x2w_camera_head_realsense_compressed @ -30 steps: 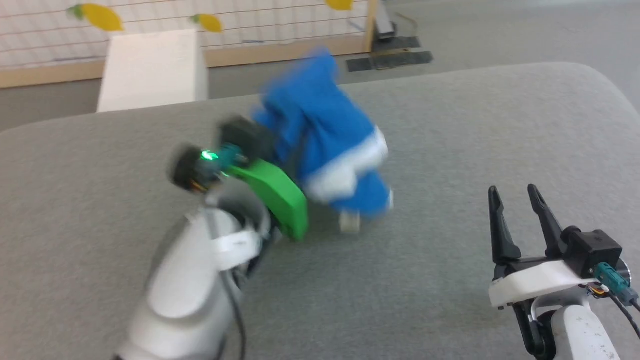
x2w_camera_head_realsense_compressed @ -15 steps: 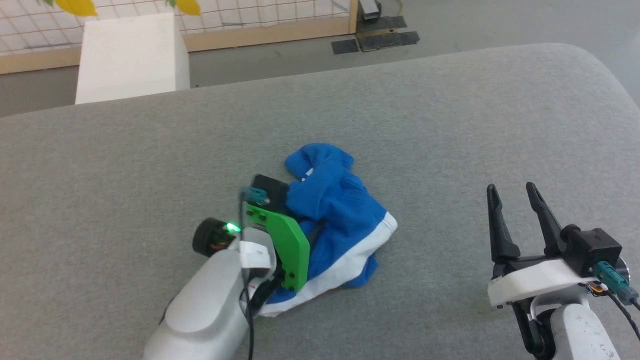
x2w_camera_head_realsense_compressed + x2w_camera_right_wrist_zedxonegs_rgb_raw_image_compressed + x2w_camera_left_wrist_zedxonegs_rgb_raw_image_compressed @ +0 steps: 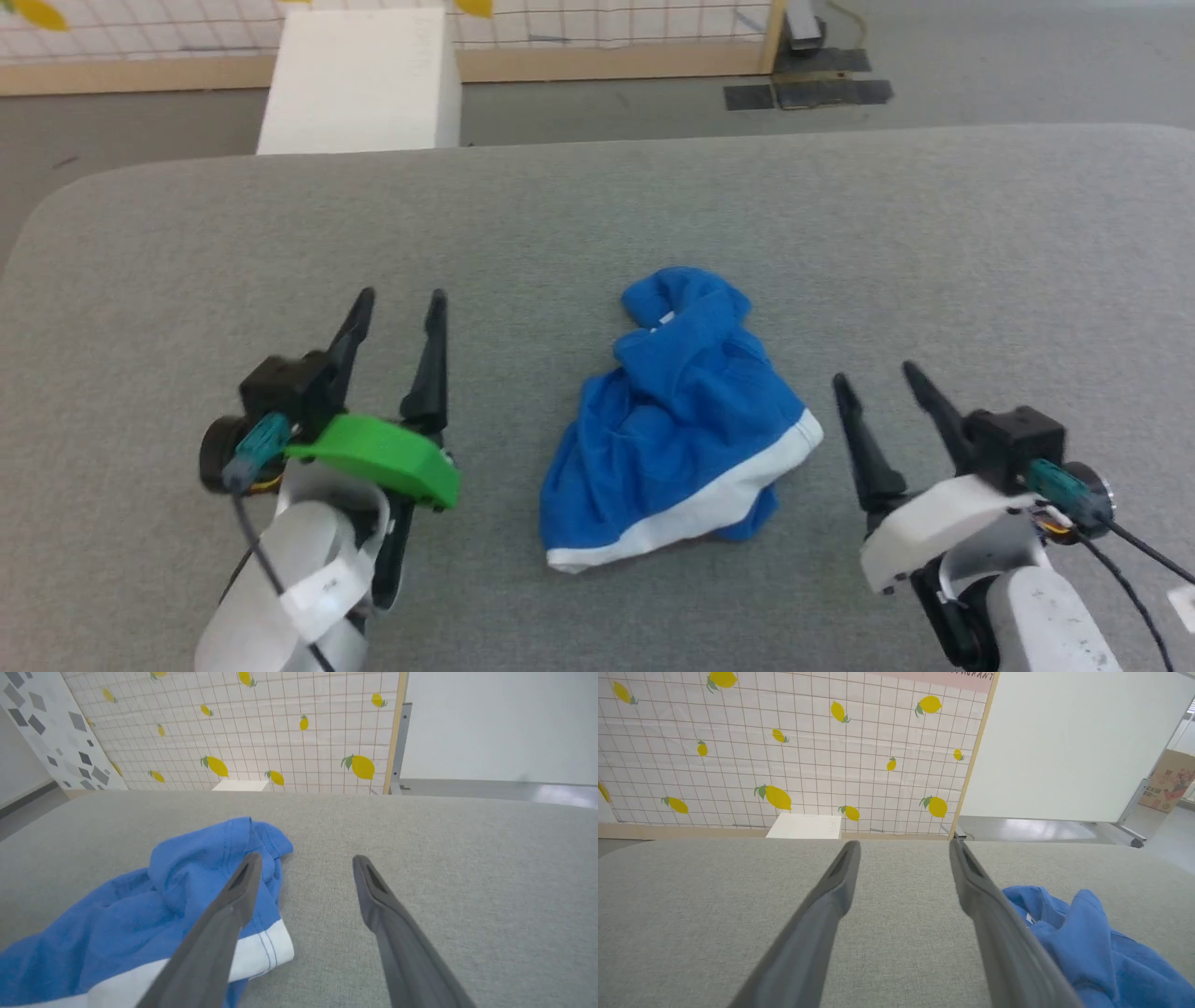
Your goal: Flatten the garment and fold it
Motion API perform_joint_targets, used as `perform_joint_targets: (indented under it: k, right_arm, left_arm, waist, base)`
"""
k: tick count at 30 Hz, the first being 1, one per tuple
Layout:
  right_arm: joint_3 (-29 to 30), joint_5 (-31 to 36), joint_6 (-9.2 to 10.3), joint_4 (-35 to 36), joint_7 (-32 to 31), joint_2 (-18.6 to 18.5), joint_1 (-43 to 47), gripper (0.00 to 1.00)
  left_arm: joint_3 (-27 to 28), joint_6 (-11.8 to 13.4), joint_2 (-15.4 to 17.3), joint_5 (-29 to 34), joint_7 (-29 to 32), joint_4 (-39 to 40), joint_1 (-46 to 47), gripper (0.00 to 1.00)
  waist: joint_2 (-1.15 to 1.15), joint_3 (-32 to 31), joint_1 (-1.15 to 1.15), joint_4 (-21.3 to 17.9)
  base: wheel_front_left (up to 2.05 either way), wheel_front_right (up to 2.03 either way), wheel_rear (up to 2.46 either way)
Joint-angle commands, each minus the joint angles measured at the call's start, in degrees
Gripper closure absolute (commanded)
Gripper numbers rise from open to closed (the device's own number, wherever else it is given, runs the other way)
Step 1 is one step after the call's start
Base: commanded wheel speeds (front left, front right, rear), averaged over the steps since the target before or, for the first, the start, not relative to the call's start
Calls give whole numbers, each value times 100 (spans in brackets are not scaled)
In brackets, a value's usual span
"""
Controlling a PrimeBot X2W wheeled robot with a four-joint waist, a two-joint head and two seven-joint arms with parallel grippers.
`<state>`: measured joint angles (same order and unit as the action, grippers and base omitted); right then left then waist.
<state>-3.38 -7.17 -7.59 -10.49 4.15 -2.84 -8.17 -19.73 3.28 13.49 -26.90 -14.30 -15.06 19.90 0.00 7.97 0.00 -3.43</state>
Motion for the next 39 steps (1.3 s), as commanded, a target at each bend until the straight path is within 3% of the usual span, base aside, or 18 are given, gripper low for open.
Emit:
perform_joint_targets:
  k: [1, 6, 11, 12, 13, 15, 20, 24, 35, 39]
  right_arm:
    - [-42, 5, 10, -1, -253, -4, -51, 0]
    - [-9, -129, 10, -75, -1370, -4, -122, 0]
    - [65, -236, 10, -172, -2336, -4, -208, 0]
    - [81, -242, 10, -173, -2468, -4, -212, 25]
    - [70, -244, 10, -162, -2617, -4, -216, 58]
    - [71, -277, 10, -116, -2786, -4, -211, 100]
    - [138, -302, 10, 19, -2883, -4, -169, 100]
    - [522, -275, 10, 155, -2619, -4, -183, 100]
    - [3214, 239, 10, 295, -1929, -4, 122, 100]
    - [3743, 395, 10, 89, -1974, -4, 223, 100]
  left_arm:
    - [83, 63, 36, 60, -45, 129, -172, 0]
    - [504, 143, -102, 201, -67, 633, -610, 0]
    - [771, 23, -310, 387, -68, 835, -836, 0]
    - [812, -16, -336, 414, -68, 832, -840, 0]
    - [858, -62, -372, 448, -69, 821, -840, 0]
    - [939, -131, -435, 510, -69, 796, -833, 0]
    - [1092, -235, -571, 644, -69, 759, -887, 0]
    - [1166, -318, -611, 743, -69, 679, -946, 0]
    - [1224, -475, -683, 925, -70, 523, -1039, 0]
    - [1240, -506, -696, 950, -70, 468, -1099, 0]
  waist:
    - [0, 85, 0, 192]
    - [0, 230, 0, 418]
    - [0, 350, 0, 622]
    - [0, 360, 0, 646]
    - [0, 369, 0, 670]
    - [0, 372, 0, 698]
    - [0, 304, 0, 664]
    - [0, 209, 0, 574]
    - [0, 27, 0, 476]
    - [0, -26, 0, 434]
  base:
    - [0, 0, 0]
    - [0, 0, 0]
    - [0, 0, 0]
    - [0, 0, 0]
    - [0, 0, 0]
    - [0, 0, 0]
    - [0, 0, 0]
    - [0, 0, 0]
    - [0, 0, 0]
    - [0, 0, 0]
